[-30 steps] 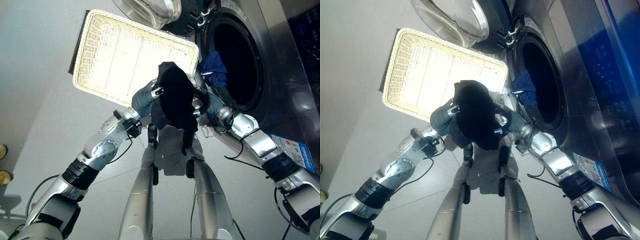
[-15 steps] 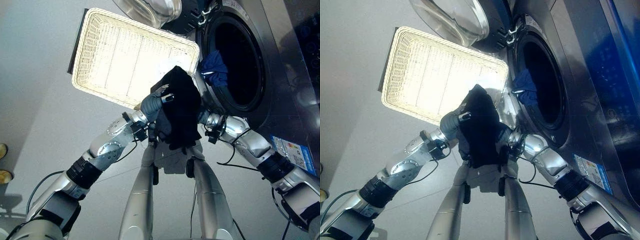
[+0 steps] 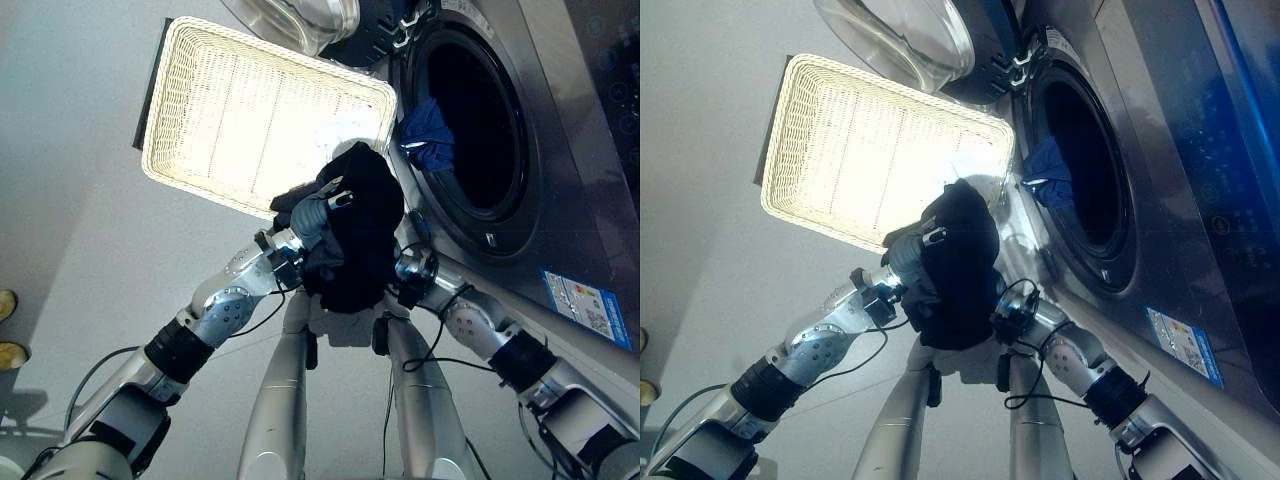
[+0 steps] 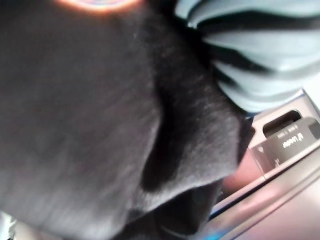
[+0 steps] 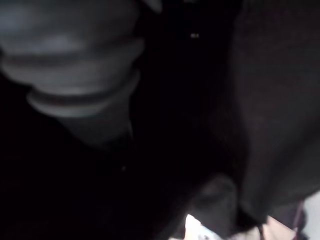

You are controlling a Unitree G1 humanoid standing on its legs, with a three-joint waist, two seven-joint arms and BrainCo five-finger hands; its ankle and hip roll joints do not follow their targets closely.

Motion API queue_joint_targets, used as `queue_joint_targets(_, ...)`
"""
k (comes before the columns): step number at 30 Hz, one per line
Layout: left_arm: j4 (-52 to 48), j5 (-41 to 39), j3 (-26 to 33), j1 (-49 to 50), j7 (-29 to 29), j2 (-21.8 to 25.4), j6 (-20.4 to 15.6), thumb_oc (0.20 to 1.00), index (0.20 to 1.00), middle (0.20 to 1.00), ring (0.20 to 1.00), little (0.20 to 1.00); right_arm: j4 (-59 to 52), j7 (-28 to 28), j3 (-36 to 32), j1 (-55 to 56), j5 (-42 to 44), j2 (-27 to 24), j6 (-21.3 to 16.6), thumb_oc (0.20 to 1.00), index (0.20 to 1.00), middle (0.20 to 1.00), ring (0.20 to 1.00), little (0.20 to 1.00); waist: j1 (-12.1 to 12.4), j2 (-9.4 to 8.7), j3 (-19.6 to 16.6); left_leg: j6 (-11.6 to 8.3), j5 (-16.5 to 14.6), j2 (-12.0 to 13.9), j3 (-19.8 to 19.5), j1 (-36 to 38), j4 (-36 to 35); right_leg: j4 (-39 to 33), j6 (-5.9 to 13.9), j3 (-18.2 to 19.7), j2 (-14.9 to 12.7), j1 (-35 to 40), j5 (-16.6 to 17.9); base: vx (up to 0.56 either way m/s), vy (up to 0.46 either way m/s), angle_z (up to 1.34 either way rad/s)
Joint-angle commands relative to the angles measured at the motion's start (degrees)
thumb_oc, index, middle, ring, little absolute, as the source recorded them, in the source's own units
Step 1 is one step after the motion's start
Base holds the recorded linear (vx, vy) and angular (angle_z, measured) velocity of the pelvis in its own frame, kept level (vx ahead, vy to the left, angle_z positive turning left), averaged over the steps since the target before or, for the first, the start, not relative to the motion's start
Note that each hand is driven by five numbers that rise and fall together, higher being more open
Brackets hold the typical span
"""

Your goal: Put the clothes into the washing machine.

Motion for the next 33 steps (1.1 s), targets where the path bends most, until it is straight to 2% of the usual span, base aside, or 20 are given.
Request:
queue_joint_targets(1,-0.8,4.7,-2.0,-0.4,2.3,-4.4,-4.5,0.2,0.2,0.2,0.2,0.2,-5.8,2.9,2.3,-2.3,1.0,3.9,-3.4,0.2,0.2,0.2,0.2,0.2,-1.1,1.25,-1.0,2.54,-3.6,-4.6,3.7,0.4,1.8,-16.2,6.21,0.8,-0.2,5.3,12.4,0.0,0.015,-0.06)
queue_joint_targets(3,-0.6,5.5,-1.6,-0.1,2.8,-4.2,-5.1,0.2,0.2,0.2,0.2,0.2,-5.7,2.8,2.0,-1.9,0.7,3.8,-3.5,0.2,0.2,0.2,0.2,0.2,-1.1,1.28,-1.0,2.56,-3.6,-4.6,3.7,0.3,1.8,-16.2,6.21,0.7,-0.2,5.3,12.4,0.0,0.006,-0.03)
queue_joint_targets(5,0.7,12.3,0.3,0.9,8.3,-3.6,-9.2,0.2,0.2,0.2,0.2,0.2,-4.8,1.1,0.4,-1.0,0.2,3.5,-5.1,0.2,0.2,0.2,0.2,0.2,-0.9,1.38,-1.0,2.59,-3.5,-4.6,3.6,0.0,1.9,-16.0,6.28,0.4,-0.4,5.0,12.4,0.0,0.0,0.0)
queue_joint_targets(7,1.1,14.6,1.0,1.1,10.5,-3.2,-10.2,0.2,0.2,0.2,0.2,0.2,-4.4,0.2,-0.1,-0.7,-0.1,3.5,-5.7,0.2,0.2,0.2,0.2,0.2,-0.8,1.42,-1.0,2.61,-3.4,-4.6,3.6,0.0,2.0,-15.9,6.29,0.3,-0.5,5.0,12.4,0.0,0.001,-0.02)
queue_joint_targets(8,1.6,20.8,2.4,1.9,14.2,-2.9,-11.7,0.2,0.2,0.2,0.2,0.2,-3.7,-0.5,-1.3,-0.1,-1.3,3.3,-6.9,0.2,0.2,0.2,0.2,0.2,-0.6,1.5,-1.0,2.58,-3.5,-4.7,3.5,-0.2,2.2,-15.8,6.31,0.1,-0.6,4.9,12.2,0.0,0.0,0.0)
queue_joint_targets(9,3.2,36.6,4.9,3.0,24.9,-0.2,-14.0,1.0,1.0,1.0,1.0,1.0,-3.0,-3.0,-4.3,1.2,-1.4,2.5,-8.6,0.2,0.2,0.2,0.2,0.2,-0.2,1.67,-1.0,2.47,-3.5,-4.9,3.4,-0.5,2.9,-15.2,6.3,-0.4,-0.6,4.8,11.9,0.0,0.0,0.0)
queue_joint_targets(10,3.3,37.3,5.0,3.1,25.4,0.0,-14.1,1.0,1.0,1.0,1.0,1.0,-2.9,-3.1,-4.5,1.3,-1.4,2.5,-8.7,0.2,0.2,0.2,0.2,0.2,-0.2,1.68,-1.0,2.46,-3.5,-4.9,3.3,-0.5,3.0,-15.1,6.3,-0.4,-0.6,4.8,11.9,0.01,0.013,0.04)
queue_joint_targets(11,4.2,45.0,6.5,3.2,31.6,2.3,-14.1,1.0,1.0,1.0,1.0,1.0,-2.2,-5.1,-6.4,1.8,-1.3,2.0,-10.6,0.2,0.2,0.2,0.2,0.2,0.1,1.8,-1.0,2.49,-3.6,-5.0,3.3,-0.7,3.5,-14.6,6.25,-0.7,-0.7,4.7,11.5,0.0,0.0,0.0)
queue_joint_targets(13,4.9,54.1,8.2,3.5,37.4,3.9,-13.9,1.0,1.0,1.0,1.0,1.0,-1.4,-6.8,-8.2,2.1,-0.5,1.4,-11.8,0.2,0.2,0.2,0.2,0.2,0.3,1.85,-1.0,2.45,-3.7,-5.0,3.2,-0.8,4.1,-14.1,6.23,-0.9,-0.9,4.8,11.1,0.0,0.0,0.0)
queue_joint_targets(14,4.9,54.1,8.2,3.5,37.4,3.9,-13.9,1.0,1.0,1.0,1.0,1.0,-1.4,-6.8,-8.2,2.1,-0.5,1.4,-11.8,0.2,0.2,0.2,0.2,0.2,0.3,1.85,-1.0,2.45,-3.8,-5.0,3.2,-0.8,4.1,-14.1,6.23,-0.9,-0.9,4.8,11.0,0.0,0.0,0.0)
queue_joint_targets(16,6.0,69.5,12.3,4.2,48.5,7.2,-12.2,1.0,1.0,1.0,1.0,1.0,0.6,-11.9,-11.7,2.6,-0.8,0.6,-15.8,0.2,0.2,0.2,0.2,0.2,0.9,1.98,-1.0,2.31,-4.2,-5.0,3.2,-0.9,4.8,-13.2,6.04,-1.4,-1.0,4.9,10.1,0.03,-0.007,0.03)
queue_joint_targets(18,6.4,73.1,14.2,4.7,52.0,8.5,-11.6,1.0,1.0,1.0,1.0,1.0,1.5,-13.9,-13.2,2.9,-1.9,0.2,-17.4,0.2,0.2,0.2,0.2,0.2,1.1,2.03,-1.0,2.21,-4.4,-4.9,3.2,-1.0,5.1,-12.7,6.0,-1.5,-1.1,4.8,9.6,0.02,-0.004,0.01)
queue_joint_targets(19,6.4,73.1,14.2,4.7,52.0,8.5,-11.6,1.0,1.0,1.0,1.0,1.0,1.5,-13.9,-13.2,2.9,-1.9,0.2,-17.4,0.2,0.2,0.2,0.2,0.2,1.1,2.03,-1.0,2.21,-4.4,-4.9,3.2,-1.0,5.1,-12.7,6.0,-1.5,-1.1,4.8,9.6,0.02,-0.006,0.06)
queue_joint_targets(20,6.9,75.3,15.0,4.6,54.2,9.2,-11.1,1.0,1.0,1.0,1.0,1.0,2.2,-14.8,-13.8,3.1,-2.7,0.2,-18.3,0.2,0.2,0.2,0.2,0.2,1.2,2.04,-1.0,2.14,-4.6,-4.8,3.3,-1.1,5.4,-12.3,5.99,-1.6,-1.1,4.7,9.3,0.04,-0.005,0.07)
queue_joint_targets(21,7.6,77.2,17.2,5.0,59.0,10.4,-10.8,1.0,1.0,1.0,1.0,1.0,3.6,-17.7,-15.2,3.5,-5.3,0.0,-20.4,0.2,0.2,0.2,0.2,0.2,1.4,2.18,-1.0,1.93,-4.9,-4.5,3.4,-1.2,5.8,-11.4,5.97,-1.8,-1.3,4.4,8.7,0.04,-0.003,0.09)
queue_joint_targets(24,8.7,77.4,18.9,5.4,62.2,10.5,-11.1,1.0,1.0,1.0,1.0,1.0,5.1,-19.6,-16.5,3.8,-5.2,0.3,-22.4,0.2,0.2,0.2,0.2,0.2,1.6,2.33,-1.0,1.7,-5.2,-4.3,3.7,-1.1,6.1,-10.8,5.98,-2.0,-1.4,4.3,8.1,0.04,0.003,0.06)
queue_joint_targets(28,10.3,73.2,20.2,5.9,61.4,9.4,-11.8,1.0,1.0,1.0,1.0,1.0,6.4,-19.7,-18.6,3.9,-1.4,1.6,-23.6,0.2,0.2,0.2,0.2,0.2,1.7,2.67,-1.0,1.59,-5.6,-4.2,3.7,-1.2,6.4,-9.7,5.98,-2.2,-1.5,3.8,7.5,0.04,-0.003,0.0)
queue_joint_targets(29,11.1,70.2,20.3,5.9,60.4,8.3,-12.2,1.0,1.0,1.0,1.0,1.0,7.1,-18.7,-19.6,3.5,2.7,2.5,-24.0,0.2,0.2,0.2,0.2,0.2,1.8,2.83,-1.0,1.63,-5.7,-4.2,3.7,-1.4,6.6,-9.1,6.0,-2.2,-1.4,3.3,7.2,0.0,0.0,0.0)
queue_joint_targets(33,13.4,66.5,20.0,5.1,59.2,6.6,-12.5,1.0,1.0,1.0,1.0,1.0,8.7,-15.8,-21.2,1.6,12.0,4.4,-24.0,0.2,0.2,0.2,0.2,0.2,2.0,3.21,-1.0,1.66,-6.0,-4.2,3.6,-1.8,7.2,-8.2,6.01,-2.0,-1.3,2.7,6.8,0.02,-0.008,0.0)
